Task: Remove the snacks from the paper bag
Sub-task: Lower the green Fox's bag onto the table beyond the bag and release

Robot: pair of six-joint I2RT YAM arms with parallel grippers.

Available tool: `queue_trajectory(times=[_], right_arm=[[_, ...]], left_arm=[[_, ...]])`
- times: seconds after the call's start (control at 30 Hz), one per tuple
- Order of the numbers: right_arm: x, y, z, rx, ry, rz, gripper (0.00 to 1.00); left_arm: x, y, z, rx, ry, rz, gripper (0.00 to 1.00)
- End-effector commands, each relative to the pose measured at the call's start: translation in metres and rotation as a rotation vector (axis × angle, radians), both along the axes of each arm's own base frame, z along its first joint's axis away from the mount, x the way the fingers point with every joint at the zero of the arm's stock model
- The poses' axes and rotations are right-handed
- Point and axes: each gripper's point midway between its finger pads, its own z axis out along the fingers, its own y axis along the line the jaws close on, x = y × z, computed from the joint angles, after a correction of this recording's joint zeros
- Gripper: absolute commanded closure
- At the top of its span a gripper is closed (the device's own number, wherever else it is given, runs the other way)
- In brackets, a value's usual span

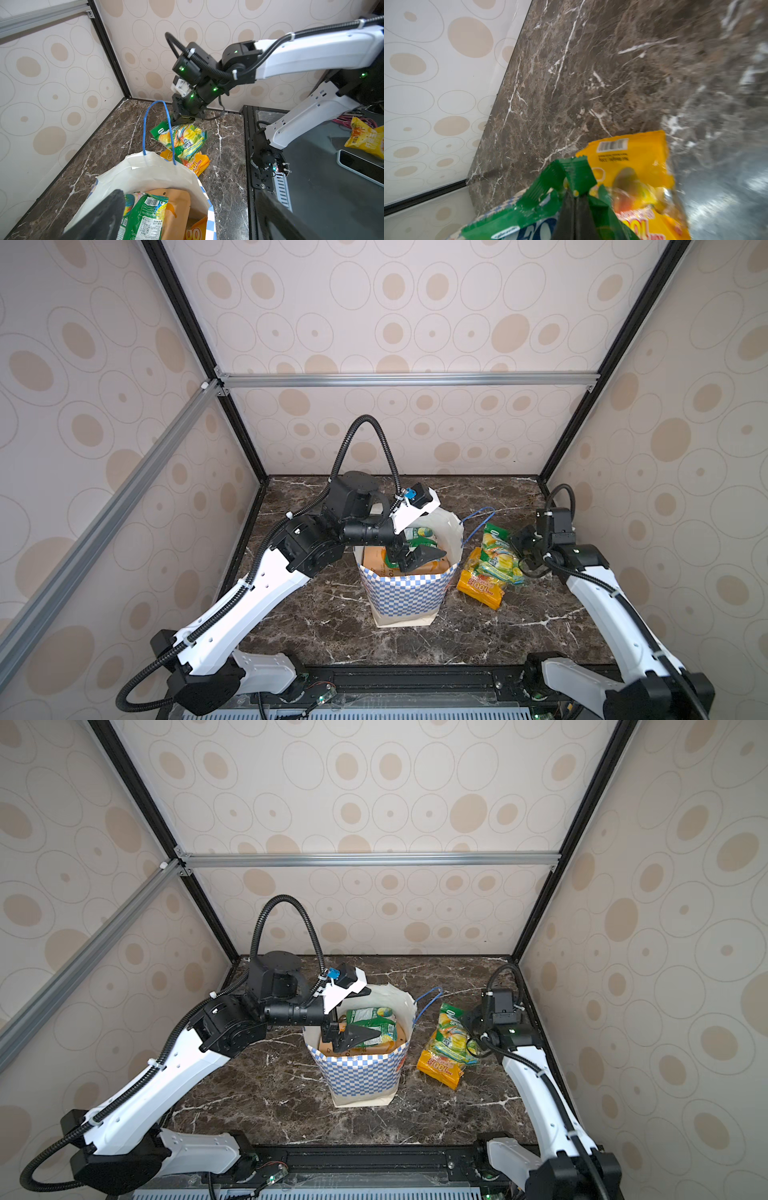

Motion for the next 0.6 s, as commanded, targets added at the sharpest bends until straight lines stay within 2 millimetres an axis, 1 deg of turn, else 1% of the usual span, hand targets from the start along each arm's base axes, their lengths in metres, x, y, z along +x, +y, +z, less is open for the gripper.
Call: queue_trajectory(times=[0.0, 0.07, 0.23, 0.27, 0.37, 0.47, 0.57], right_arm=[[0.052, 0.023, 0.028, 0.136, -0.145, 0.041, 1.00], [0.072, 0.032, 0.023, 0.172, -0.133, 0.053, 1.00], [0.106, 0.051, 0.008, 0.218, -0.121, 0.020, 1.00], [0.114, 0.054, 0.002, 0.235, -0.117, 0.015, 1.00], [0.131, 0.067, -0.021, 0.273, -0.085, 0.018, 1.00], [0.141, 0.080, -0.044, 0.278, -0.038, 0.041, 1.00], [0.146, 0.089, -0.065, 0.290, -0.007, 0.056, 1.00]], left_arm=[[-0.008, 0.008, 0.024, -0.039, -0.053, 0.010, 0.02], [-0.007, 0.011, 0.025, -0.042, -0.050, 0.029, 0.02], [-0.005, 0.017, 0.029, -0.055, -0.045, 0.074, 0.02], [-0.002, 0.019, 0.029, -0.054, -0.042, 0.098, 0.02], [0.002, 0.019, 0.028, -0.050, -0.013, 0.123, 0.02], [0.002, 0.021, 0.030, -0.049, -0.007, 0.134, 0.02], [0.004, 0.025, 0.031, -0.046, -0.026, 0.158, 0.02]])
